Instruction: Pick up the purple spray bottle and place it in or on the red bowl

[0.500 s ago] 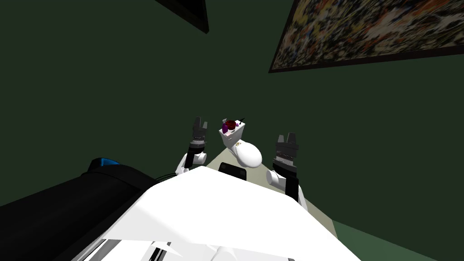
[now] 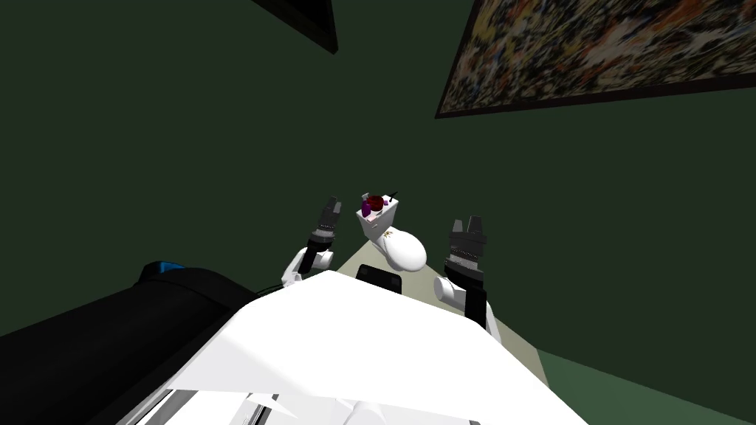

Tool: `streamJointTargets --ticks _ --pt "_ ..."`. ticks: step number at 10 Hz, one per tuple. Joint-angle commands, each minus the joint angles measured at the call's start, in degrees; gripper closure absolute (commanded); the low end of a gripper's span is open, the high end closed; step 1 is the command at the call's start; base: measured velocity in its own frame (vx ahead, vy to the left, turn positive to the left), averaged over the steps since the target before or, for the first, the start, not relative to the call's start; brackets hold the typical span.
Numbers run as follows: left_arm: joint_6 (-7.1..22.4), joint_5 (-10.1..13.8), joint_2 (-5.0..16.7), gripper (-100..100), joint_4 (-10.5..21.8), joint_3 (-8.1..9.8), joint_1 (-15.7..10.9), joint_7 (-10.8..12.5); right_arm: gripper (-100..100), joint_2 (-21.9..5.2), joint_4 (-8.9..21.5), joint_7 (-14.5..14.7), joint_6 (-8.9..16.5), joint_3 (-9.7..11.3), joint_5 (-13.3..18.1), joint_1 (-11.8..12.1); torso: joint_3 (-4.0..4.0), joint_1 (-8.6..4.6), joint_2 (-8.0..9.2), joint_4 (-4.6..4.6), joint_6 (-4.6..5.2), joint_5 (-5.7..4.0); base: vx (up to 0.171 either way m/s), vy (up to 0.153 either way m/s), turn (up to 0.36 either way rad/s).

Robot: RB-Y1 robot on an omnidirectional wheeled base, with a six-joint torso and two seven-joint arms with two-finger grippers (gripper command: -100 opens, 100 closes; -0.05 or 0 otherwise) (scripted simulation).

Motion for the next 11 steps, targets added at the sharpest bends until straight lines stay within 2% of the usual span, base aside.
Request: streamJointTargets --ticks 1,6,11 --pt "0.2 -1.7 2.2 -100 1.1 -0.29 0.6 -0.3 0 0.0 0.0 0.0 0.0 0.0 0.0 0.0 0.00 0.00 0.00 0.00 0.00 0.00 -0.019 0.028 -0.050" --pt "1.0 -7.3 10.0 -100 5.7 -0.69 2.0 -1.3 0 0.0 0.0 0.0 0.0 0.0 0.0 0.0 0.00 0.02 -0.01 0.00 0.00 0.00 -0.019 0.031 -0.075" --pt "2.0 -12.6 17.8 -100 10.4 -1.20 3.0 -2.5 0 0.0 0.0 0.0 0.0 0.0 0.0 0.0 -0.01 -0.09 -0.02 0.00 0.00 -0.02 -0.019 0.002 -0.066"
